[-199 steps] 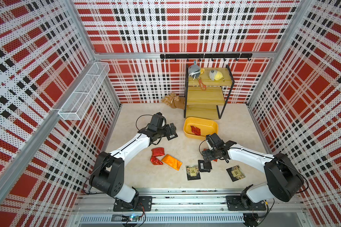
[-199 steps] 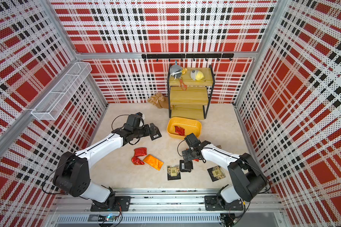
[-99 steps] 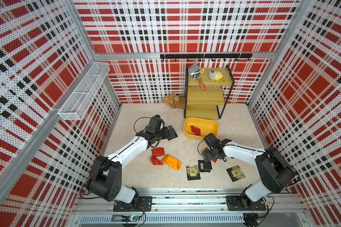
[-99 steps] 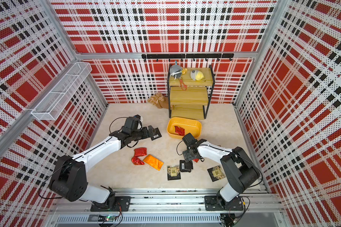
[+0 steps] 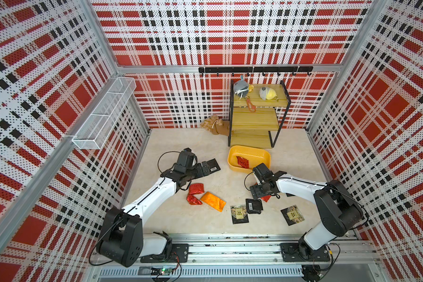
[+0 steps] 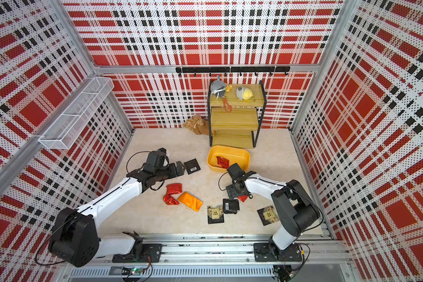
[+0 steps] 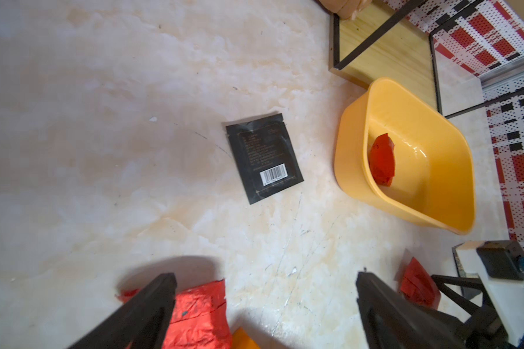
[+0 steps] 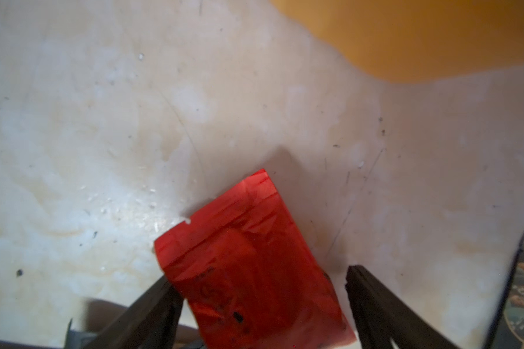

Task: Put the tea bags into the storage box
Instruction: Pick up the tea bag from the center of the board, then place the tea bag in the storage box.

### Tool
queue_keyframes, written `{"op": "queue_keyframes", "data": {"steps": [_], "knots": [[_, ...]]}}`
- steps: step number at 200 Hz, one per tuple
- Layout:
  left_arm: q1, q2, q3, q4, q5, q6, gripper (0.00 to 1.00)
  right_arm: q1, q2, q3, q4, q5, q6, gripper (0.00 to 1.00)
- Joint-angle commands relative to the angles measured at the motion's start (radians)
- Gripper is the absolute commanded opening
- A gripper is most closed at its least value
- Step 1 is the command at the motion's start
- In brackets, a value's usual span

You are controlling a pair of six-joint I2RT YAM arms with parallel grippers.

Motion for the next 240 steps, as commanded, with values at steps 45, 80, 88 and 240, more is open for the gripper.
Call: {"op": "queue_keyframes", "data": {"steps": [45, 80, 88, 240], "knots": [[0.055, -0.13, -0.077, -0.105, -0.048, 0.03, 0.99, -0.006, 0.007, 0.021, -0.025, 0.006, 0.017, 0.66], [0.066, -0.171, -0.121, -0.119, -0.043, 0.027, 0.99, -0.005, -0.003, 0.03, -0.039, 0.022, 0.023, 0.64], [0.07, -0.177, -0.128, -0.121, -0.043, 0.027, 0.99, -0.005, -0.014, 0.034, -0.045, 0.026, 0.027, 0.62], [0.077, -0.221, -0.172, -0.145, -0.069, -0.066, 0.99, -0.036, -0.025, 0.43, -0.261, 0.049, -0.035, 0.62]]}}
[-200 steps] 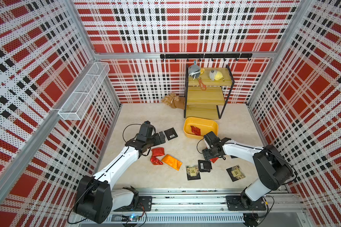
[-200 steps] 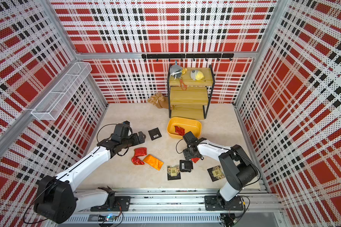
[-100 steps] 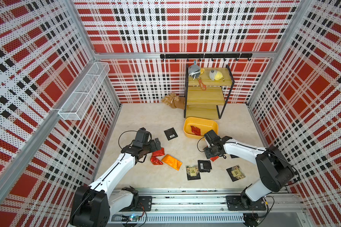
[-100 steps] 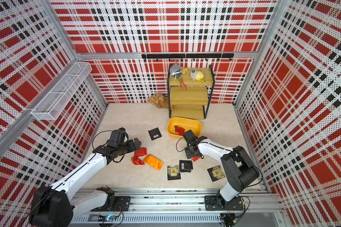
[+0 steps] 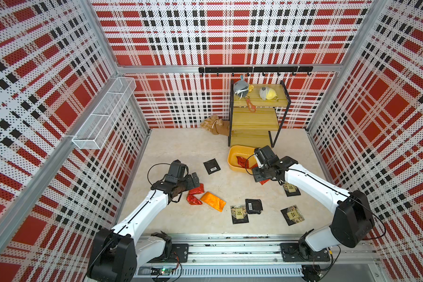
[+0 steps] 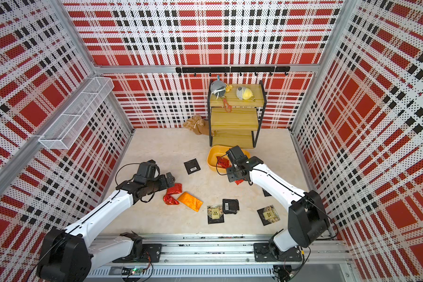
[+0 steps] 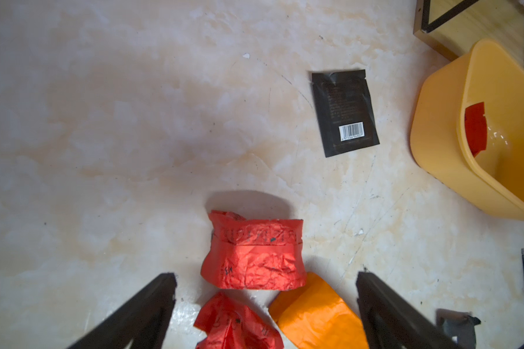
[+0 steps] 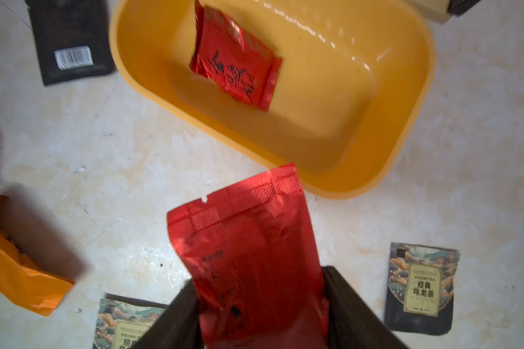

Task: Put the tea bags into the storage box
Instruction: Place the tea bag in the storage box.

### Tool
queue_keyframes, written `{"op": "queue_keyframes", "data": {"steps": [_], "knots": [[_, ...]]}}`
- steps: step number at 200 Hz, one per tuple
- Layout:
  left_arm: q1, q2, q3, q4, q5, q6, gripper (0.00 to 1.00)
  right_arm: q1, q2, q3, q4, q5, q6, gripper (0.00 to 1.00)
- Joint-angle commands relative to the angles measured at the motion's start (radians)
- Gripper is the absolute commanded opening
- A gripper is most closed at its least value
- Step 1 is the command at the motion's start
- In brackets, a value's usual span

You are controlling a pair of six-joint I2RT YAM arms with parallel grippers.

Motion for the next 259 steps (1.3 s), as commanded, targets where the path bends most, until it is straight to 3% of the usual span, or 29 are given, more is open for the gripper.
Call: {"op": "queue_keyframes", "data": {"steps": [1, 57, 131, 188, 259], "knots": [[0.004, -0.049, -0.011, -0.023, -0.025, -0.051, 0.99, -0.03, 0.079, 0.092, -0.025, 0.008, -0.041, 0.62], [-0.005, -0.145, -0.035, -0.082, -0.028, -0.103, 0.99, -0.116, 0.344, 0.37, -0.035, -0.027, -0.14, 0.61], [-0.122, -0.227, -0.134, -0.138, -0.071, -0.321, 0.99, -0.171, 0.548, 0.504, -0.023, -0.072, -0.173, 0.64], [-0.141, -0.24, -0.183, -0.14, -0.068, -0.406, 0.99, -0.175, 0.579, 0.547, -0.018, -0.076, -0.172, 0.85], [-0.139, -0.152, -0.196, -0.125, -0.077, -0.346, 1.0, -0.175, 0.537, 0.558, -0.036, -0.052, -0.178, 0.86]]}}
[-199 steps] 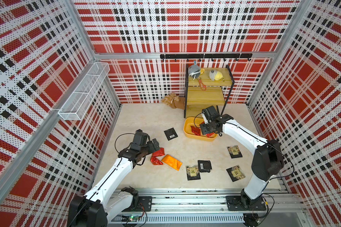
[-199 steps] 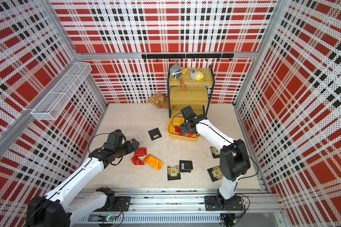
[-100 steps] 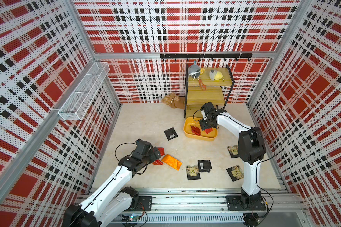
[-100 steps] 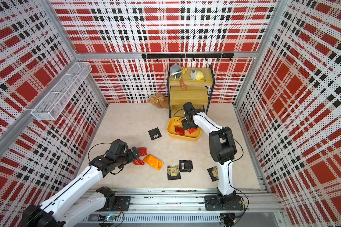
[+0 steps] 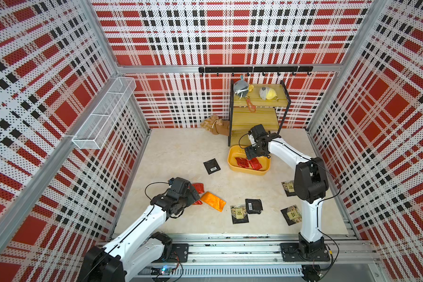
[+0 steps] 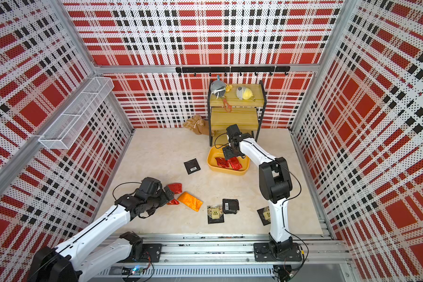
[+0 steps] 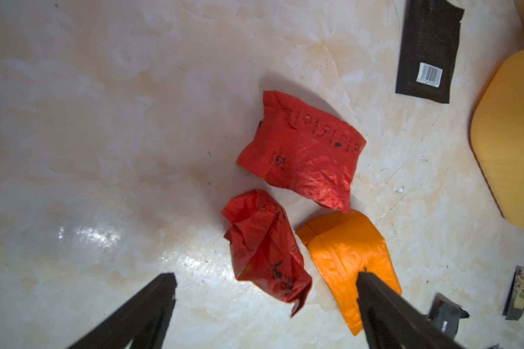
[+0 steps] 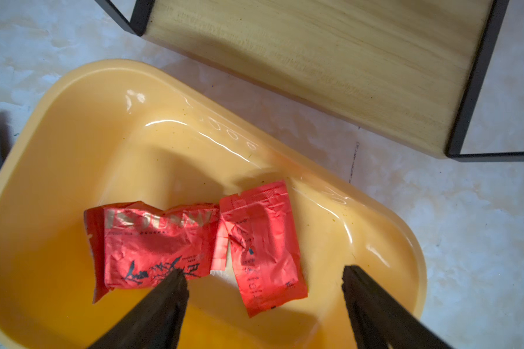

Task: Put the tea bags into the storage box
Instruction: Pick up the tea bag from the center of the board.

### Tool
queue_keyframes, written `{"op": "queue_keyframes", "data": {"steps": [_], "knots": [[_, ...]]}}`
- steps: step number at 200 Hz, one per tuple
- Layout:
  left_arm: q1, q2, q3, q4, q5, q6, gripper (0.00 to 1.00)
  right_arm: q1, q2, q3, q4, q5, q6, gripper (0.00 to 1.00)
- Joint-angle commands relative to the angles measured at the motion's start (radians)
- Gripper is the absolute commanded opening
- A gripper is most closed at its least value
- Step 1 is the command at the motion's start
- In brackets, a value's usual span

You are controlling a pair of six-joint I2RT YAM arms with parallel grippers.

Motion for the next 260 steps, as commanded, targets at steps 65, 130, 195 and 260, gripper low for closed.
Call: {"op": "queue_keyframes", "data": {"steps": [65, 130, 195, 260], "knots": [[-0.007, 0.098, -0.03, 0.089, 0.007, 0.057, 0.88, -0.004, -0.075, -0.032, -0.019, 0.031, 0.002, 0.85], [-0.028, 0.16, -0.039, 0.151, 0.035, 0.056, 0.75, -0.004, -0.118, -0.093, -0.008, 0.05, 0.008, 0.84], [-0.033, 0.16, -0.048, 0.168, 0.039, 0.06, 0.56, -0.004, -0.171, -0.155, -0.002, 0.064, 0.027, 0.84], [-0.036, 0.144, -0.039, 0.171, 0.056, 0.065, 0.44, -0.005, -0.256, -0.141, -0.012, 0.075, 0.054, 0.88]]}}
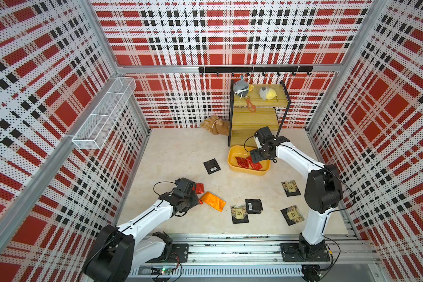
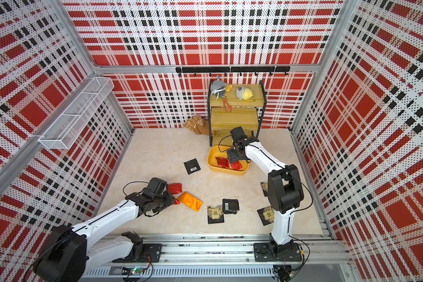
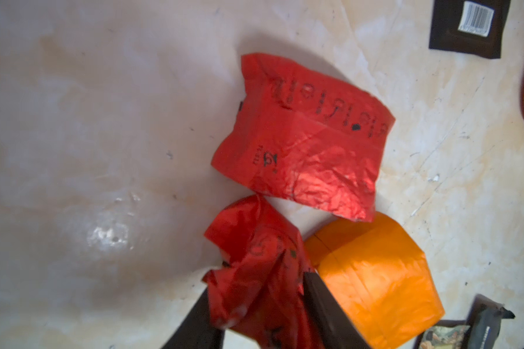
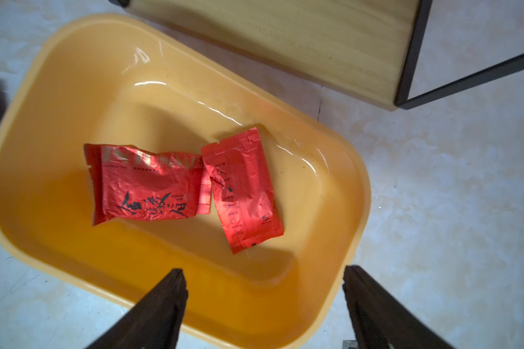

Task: Put the tea bags into the storage box
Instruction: Pick up the tea bag from the center of the board.

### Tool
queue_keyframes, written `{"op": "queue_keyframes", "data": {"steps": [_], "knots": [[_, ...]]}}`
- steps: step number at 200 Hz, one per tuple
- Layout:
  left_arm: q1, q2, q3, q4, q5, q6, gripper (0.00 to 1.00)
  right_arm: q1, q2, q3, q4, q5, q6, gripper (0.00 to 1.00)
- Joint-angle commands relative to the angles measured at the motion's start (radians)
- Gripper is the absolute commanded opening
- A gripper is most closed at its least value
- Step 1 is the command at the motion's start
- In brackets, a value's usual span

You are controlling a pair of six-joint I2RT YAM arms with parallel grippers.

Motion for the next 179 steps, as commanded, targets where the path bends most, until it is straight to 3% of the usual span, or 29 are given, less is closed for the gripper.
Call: {"op": "queue_keyframes", "data": {"steps": [1, 68, 104, 131, 179], "knots": [[-0.009, -0.016, 0.0, 0.013, 0.016, 0.012, 0.44, -0.004, -0.051, 0.036, -0.004, 0.018, 0.022, 0.88], [-0.016, -0.107, 0.088, -0.095, 0.025, 0.007, 0.44, -0.008, -0.152, -0.029, -0.019, 0.082, 0.095, 0.89], [-0.02, -0.075, 0.196, -0.098, 0.07, 0.018, 0.44, -0.033, -0.269, -0.128, -0.023, 0.128, 0.19, 0.95], [-0.021, 0.031, 0.325, -0.076, 0.081, 0.07, 0.44, -0.095, -0.367, -0.214, -0.044, 0.112, 0.271, 0.97], [-0.039, 0.346, 0.607, 0.06, 0.124, 0.147, 0.44, -0.232, -0.506, -0.43, -0.008, -0.06, 0.428, 0.98]]}}
